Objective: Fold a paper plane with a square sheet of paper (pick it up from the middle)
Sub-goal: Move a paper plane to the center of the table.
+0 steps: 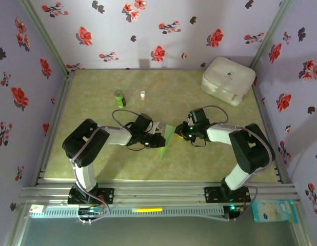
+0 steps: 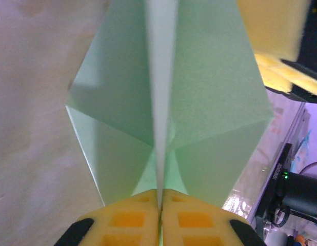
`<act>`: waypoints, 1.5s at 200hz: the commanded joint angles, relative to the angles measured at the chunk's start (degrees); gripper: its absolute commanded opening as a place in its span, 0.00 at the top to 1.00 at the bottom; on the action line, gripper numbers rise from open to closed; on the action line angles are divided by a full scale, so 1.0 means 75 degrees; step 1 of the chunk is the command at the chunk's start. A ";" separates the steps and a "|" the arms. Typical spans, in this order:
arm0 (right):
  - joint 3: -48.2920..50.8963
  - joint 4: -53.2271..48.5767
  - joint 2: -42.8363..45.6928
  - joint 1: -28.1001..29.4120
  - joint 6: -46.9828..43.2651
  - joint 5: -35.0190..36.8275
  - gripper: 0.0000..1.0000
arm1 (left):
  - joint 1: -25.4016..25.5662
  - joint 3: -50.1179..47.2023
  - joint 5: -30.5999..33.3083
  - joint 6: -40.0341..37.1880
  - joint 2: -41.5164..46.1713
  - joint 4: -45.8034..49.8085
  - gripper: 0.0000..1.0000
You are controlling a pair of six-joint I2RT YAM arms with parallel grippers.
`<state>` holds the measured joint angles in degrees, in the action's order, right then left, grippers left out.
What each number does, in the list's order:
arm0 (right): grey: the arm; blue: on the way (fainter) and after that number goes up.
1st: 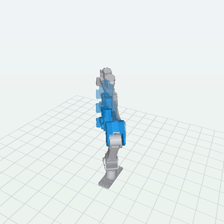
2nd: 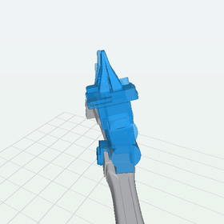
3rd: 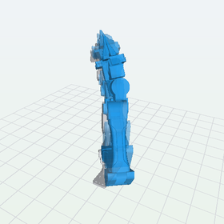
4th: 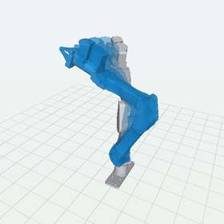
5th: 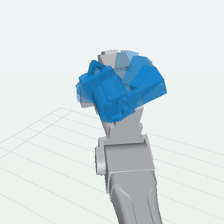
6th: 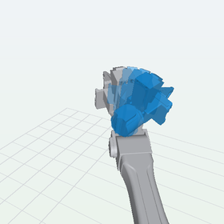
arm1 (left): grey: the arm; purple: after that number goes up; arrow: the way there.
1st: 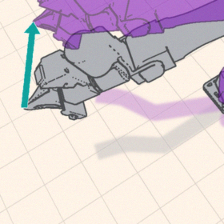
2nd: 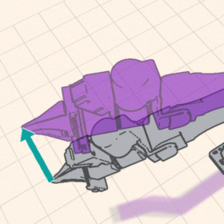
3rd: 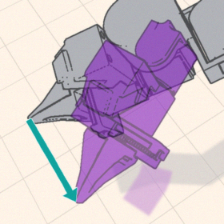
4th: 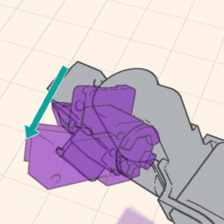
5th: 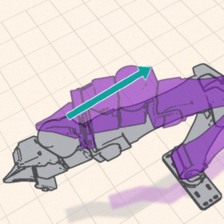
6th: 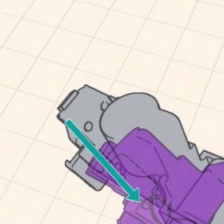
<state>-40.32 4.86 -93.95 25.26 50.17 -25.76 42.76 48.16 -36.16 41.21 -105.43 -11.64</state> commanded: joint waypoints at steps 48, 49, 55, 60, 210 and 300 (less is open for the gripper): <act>-0.0123 -0.0455 0.0531 0.0048 -0.0078 0.0520 0.75 | 0.0084 -0.0029 0.1872 -0.0224 0.1046 0.0823 1.00; -0.0128 -0.0464 0.0541 0.0045 -0.0073 0.0530 0.75 | 0.0092 -0.0026 0.1906 -0.0228 0.1077 0.0859 1.00; -0.0122 -0.0498 0.0617 0.0054 -0.0092 0.0600 0.75 | 0.0110 -0.0018 0.2288 -0.0292 0.1242 0.1048 1.00; -0.0117 -0.0507 0.0669 0.0046 -0.0103 0.0641 0.75 | 0.0131 -0.0004 0.2562 -0.0347 0.1358 0.1236 1.00; -0.0205 0.0086 0.0903 0.0289 0.0194 0.0331 0.72 | 0.0573 0.1052 0.5712 -0.0529 0.1314 0.4348 0.99; -0.0225 0.0160 0.0577 0.0301 0.0271 0.0196 0.72 | 0.0644 0.1313 0.5677 -0.0472 0.0880 0.4544 0.93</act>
<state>-40.66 5.72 -88.58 27.07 51.66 -23.42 46.96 56.49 5.02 36.93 -97.54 20.27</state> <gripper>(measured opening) 0.282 0.067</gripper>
